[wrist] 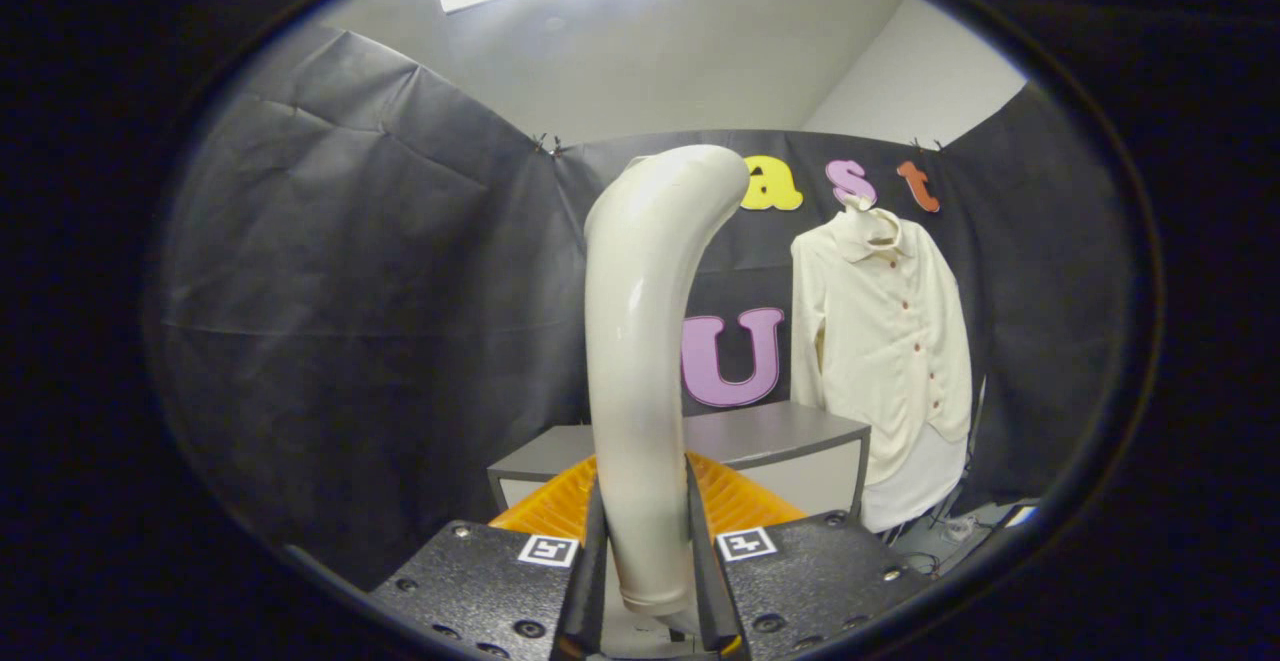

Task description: Iron the clothes twice with a garment steamer, once on the left side and once on the right side.

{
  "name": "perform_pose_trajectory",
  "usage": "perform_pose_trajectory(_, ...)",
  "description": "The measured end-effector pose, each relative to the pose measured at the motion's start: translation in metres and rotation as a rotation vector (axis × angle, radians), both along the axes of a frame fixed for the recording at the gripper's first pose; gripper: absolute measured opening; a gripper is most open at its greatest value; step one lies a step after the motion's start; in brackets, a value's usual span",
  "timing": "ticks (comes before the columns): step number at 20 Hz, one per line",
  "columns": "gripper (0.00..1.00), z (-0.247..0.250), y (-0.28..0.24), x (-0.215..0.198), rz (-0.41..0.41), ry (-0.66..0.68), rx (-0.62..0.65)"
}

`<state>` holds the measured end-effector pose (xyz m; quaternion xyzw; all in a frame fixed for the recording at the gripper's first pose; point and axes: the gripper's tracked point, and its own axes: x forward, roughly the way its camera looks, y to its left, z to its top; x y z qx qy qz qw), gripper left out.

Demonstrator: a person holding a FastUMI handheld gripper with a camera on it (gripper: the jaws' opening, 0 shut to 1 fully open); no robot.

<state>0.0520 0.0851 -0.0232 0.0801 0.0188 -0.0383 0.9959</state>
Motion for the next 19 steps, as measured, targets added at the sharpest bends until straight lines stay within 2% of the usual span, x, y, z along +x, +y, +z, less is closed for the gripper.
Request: perform_pose_trajectory(19, 0.36, 0.0001, -0.0029, -0.0019, -0.016, -0.004, -0.004)
